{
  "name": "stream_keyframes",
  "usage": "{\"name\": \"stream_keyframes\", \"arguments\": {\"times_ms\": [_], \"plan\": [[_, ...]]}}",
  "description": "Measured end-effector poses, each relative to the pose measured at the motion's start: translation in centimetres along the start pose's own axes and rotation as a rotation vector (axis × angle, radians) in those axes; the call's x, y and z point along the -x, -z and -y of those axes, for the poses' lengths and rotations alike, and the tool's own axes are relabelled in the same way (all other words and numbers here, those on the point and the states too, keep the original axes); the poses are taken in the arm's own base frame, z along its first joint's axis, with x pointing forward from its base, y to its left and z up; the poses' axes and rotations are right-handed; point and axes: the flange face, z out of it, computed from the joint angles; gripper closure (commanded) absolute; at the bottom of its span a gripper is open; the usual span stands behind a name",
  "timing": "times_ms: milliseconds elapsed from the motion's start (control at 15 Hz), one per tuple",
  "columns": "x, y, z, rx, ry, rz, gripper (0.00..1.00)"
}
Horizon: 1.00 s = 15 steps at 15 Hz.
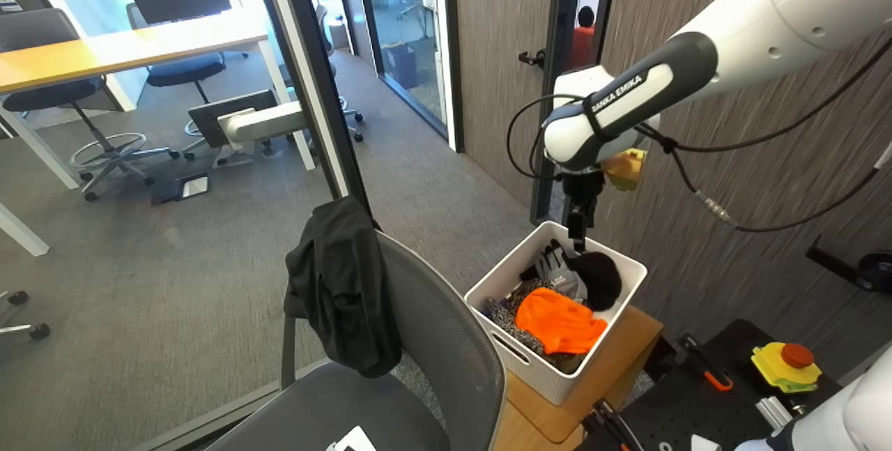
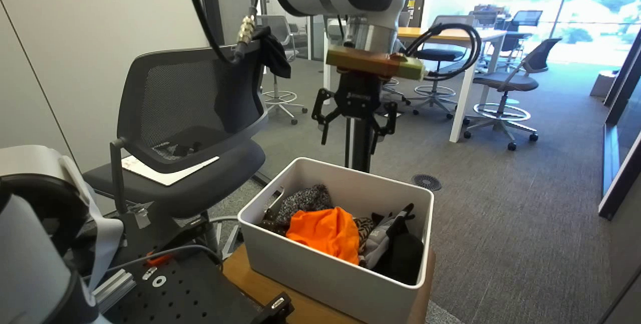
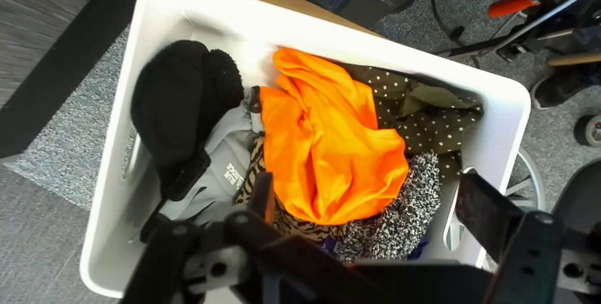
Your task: Put the orange cloth inside the basket.
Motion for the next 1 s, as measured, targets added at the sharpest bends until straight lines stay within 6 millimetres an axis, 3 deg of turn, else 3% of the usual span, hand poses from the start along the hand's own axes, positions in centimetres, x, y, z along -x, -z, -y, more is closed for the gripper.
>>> {"name": "stream_keyframes", "arguments": {"times_ms": [133,333,533,733,1000], "plan": [[2.1,3.3,0.4,0.009,-0.053,0.001,0.00],[5.6,7.4,2.7,0.018,-0.126,-0.006,0.00],[9.1,9.9,5.7,0.036,-0.205,-0.035,0.00],[12.5,10.6,8.9,0.048,-0.271,-0.066,0.00],[15.7,9.2,12.0,0.055,-0.308,-0.100,0.00]]}}
